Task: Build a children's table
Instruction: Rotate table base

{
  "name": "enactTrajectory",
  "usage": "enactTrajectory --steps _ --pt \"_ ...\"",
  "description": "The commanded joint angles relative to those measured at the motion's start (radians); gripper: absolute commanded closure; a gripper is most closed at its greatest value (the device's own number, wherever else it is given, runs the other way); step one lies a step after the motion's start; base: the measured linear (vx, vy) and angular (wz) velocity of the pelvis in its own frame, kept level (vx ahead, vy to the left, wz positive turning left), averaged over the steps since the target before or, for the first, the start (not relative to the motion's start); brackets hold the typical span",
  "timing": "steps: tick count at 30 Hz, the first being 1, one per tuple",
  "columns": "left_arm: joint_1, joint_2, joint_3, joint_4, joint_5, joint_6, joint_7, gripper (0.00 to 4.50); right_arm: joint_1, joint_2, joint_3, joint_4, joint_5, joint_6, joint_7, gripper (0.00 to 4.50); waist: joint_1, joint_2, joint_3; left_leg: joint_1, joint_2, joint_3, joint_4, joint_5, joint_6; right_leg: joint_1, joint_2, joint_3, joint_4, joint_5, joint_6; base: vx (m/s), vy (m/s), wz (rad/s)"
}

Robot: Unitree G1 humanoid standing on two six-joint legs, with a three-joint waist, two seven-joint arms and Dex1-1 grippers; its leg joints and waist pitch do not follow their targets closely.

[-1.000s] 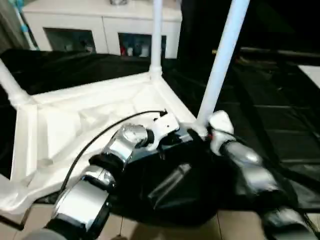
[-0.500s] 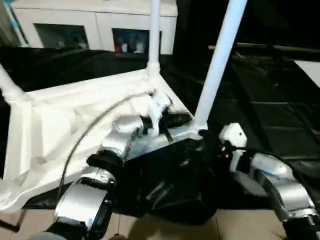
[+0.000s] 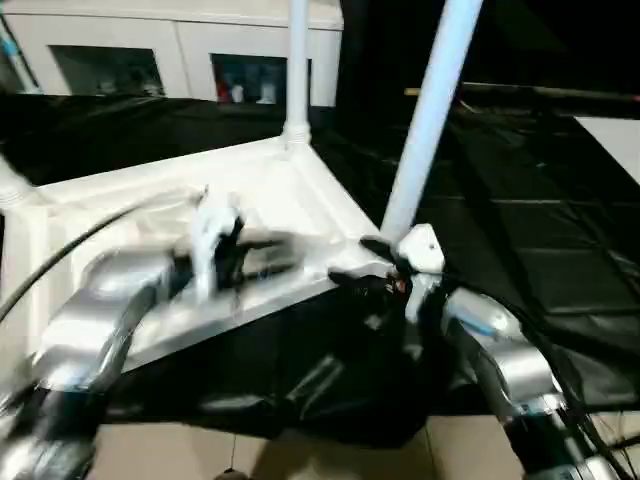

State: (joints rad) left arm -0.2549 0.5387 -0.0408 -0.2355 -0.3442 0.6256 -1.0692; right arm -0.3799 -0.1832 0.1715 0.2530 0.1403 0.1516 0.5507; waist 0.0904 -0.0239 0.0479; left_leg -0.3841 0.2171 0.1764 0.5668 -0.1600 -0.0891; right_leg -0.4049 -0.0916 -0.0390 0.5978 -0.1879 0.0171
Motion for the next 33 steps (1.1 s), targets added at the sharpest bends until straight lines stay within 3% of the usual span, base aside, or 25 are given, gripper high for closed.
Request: enactTrajectory --steps 1,4,7,9,10,11,14,17,23,28,33 --pt "0.041 -0.003 -0.052 -0.090 -0.040 0.072 0.006 2.07 -0.039 0.004 -0.033 0.058 -0.037 -0.012 -0.082 0.61 -0.008 0.020 -0.058 0.029 0.007 0.011 -0.070 -0.224 -0.034 0.035 -0.018 0.024 -0.045 -0.091 -0.209 0.000 0.000 0.00" --pt "0.080 -0.005 -0.096 -0.112 0.006 0.097 0.034 1.80 -0.074 0.010 -0.047 0.106 -0.045 -0.013 -0.124 0.61 -0.009 0.020 -0.055 0.028 0.002 0.012 -0.070 -0.252 -0.047 0.035 -0.013 0.026 -0.051 -0.122 -0.178 0.000 0.000 0.00" --pt "0.100 0.000 -0.135 -0.114 0.074 0.128 0.089 1.46 -0.097 0.015 -0.053 0.137 -0.053 -0.023 -0.144 0.61 -0.012 0.013 -0.056 0.025 0.001 0.010 -0.068 -0.262 -0.047 0.038 -0.015 0.027 -0.053 -0.144 -0.148 0.000 0.000 0.00" --pt "0.103 -0.019 -0.165 -0.052 0.181 0.117 0.220 1.35 -0.122 0.020 -0.055 0.180 -0.076 -0.047 -0.173 0.61 -0.012 0.015 -0.054 0.024 0.002 0.009 -0.066 -0.277 -0.050 0.033 -0.016 0.028 -0.057 -0.185 -0.131 0.000 0.000 0.00" --pt "0.103 -0.021 -0.170 -0.042 0.196 0.114 0.250 1.29 -0.129 0.022 -0.058 0.194 -0.079 -0.053 -0.179 0.61 -0.010 0.007 -0.054 0.024 -0.001 0.009 -0.065 -0.287 -0.050 0.034 -0.017 0.028 -0.059 -0.222 -0.119 0.000 0.000 0.00" --pt "0.104 -0.026 -0.173 -0.022 0.217 0.116 0.310 1.23 -0.146 0.021 -0.066 0.226 -0.086 -0.067 -0.198 0.61 -0.008 0.010 -0.056 0.024 -0.001 0.008 -0.065 -0.288 -0.049 0.035 -0.019 0.028 -0.059 -0.234 -0.117 0.000 0.000 0.00" --pt "0.106 -0.044 -0.163 0.000 0.239 0.114 0.368 1.00 -0.177 0.006 -0.089 0.279 -0.087 -0.080 -0.237 0.61 -0.005 0.008 -0.058 0.027 0.000 0.007 -0.063 -0.286 -0.049 0.029 -0.017 0.027 -0.060 -0.235 -0.118 0.000 0.000 0.00" --pt "0.112 -0.058 -0.159 0.008 0.250 0.105 0.389 0.75 -0.202 -0.012 -0.108 0.322 -0.091 -0.089 -0.267 0.61 -0.003 0.009 -0.060 0.024 -0.001 0.008 -0.060 -0.258 -0.046 0.030 -0.014 0.026 -0.053 -0.180 -0.135 0.000 0.000 0.00" --pt "0.115 -0.114 -0.195 0.055 0.302 0.052 0.481 0.33 -0.306 -0.119 -0.175 0.477 -0.111 -0.138 -0.342 0.61 0.004 0.003 -0.065 0.018 -0.003 0.010 -0.050 -0.212 -0.030 0.038 -0.015 0.024 -0.045 -0.117 -0.143 0.000 0.000 0.00" --pt "0.110 -0.125 -0.209 0.072 0.318 0.031 0.509 0.06 -0.344 -0.168 -0.192 0.543 -0.115 -0.168 -0.358 0.61 0.014 -0.001 -0.067 0.016 -0.005 0.011 -0.045 -0.197 -0.026 0.039 -0.014 0.021 -0.042 -0.108 -0.141 0.000 0.000 0.00" --pt "0.106 -0.139 -0.211 0.077 0.328 0.006 0.521 0.06 -0.394 -0.231 -0.200 0.647 -0.124 -0.220 -0.361 0.61 0.005 -0.006 -0.066 0.011 -0.008 0.010 -0.041 -0.236 -0.028 0.039 -0.014 0.017 -0.045 -0.159 -0.135 0.000 0.000 0.00"
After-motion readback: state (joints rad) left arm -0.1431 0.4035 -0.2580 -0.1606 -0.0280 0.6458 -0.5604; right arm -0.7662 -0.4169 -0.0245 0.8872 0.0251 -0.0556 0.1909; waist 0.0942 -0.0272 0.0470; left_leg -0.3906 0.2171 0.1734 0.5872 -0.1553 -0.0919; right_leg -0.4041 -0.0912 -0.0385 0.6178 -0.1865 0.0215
